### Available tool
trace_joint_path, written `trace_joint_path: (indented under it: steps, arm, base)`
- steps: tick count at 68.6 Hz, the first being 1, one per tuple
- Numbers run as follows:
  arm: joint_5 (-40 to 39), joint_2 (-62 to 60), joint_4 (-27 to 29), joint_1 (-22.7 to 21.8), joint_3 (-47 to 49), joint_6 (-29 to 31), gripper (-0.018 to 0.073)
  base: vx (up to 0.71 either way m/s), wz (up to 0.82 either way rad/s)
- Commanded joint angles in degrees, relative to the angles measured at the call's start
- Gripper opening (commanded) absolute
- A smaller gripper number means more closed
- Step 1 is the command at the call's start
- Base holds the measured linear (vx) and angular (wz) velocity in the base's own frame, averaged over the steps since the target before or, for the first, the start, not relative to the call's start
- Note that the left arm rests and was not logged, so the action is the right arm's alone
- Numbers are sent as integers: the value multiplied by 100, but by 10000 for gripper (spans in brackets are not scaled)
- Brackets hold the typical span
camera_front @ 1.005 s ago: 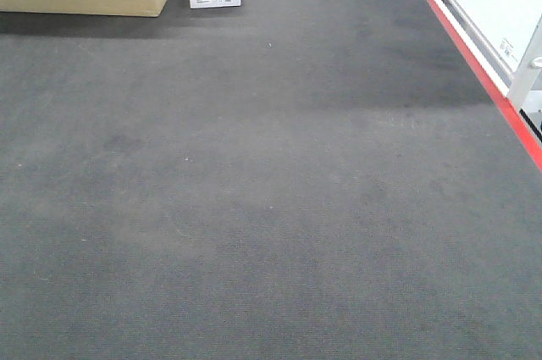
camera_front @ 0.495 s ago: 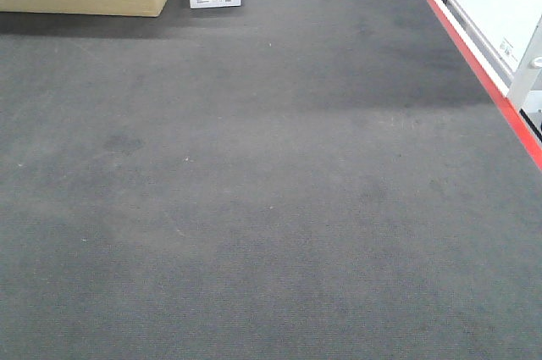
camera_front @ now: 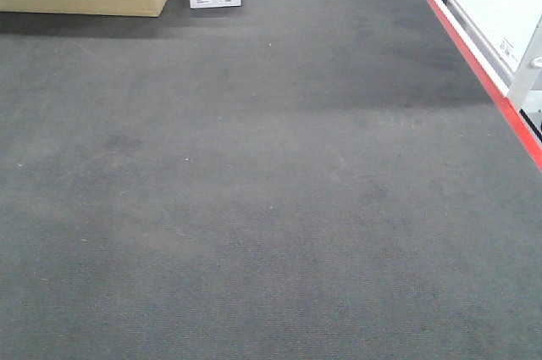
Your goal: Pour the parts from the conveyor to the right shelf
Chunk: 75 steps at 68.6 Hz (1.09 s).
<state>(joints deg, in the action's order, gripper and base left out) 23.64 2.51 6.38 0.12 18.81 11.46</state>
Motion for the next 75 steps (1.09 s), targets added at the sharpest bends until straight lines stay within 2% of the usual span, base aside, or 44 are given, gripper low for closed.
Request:
trace_joint_path:
  steps: [1,75]
  arm:
    - [-466,70,-21,-21,153,28,-6]
    - [-466,70,-10,-21,153,23,-6]
  base:
    - [0,0]
    - [0,0]
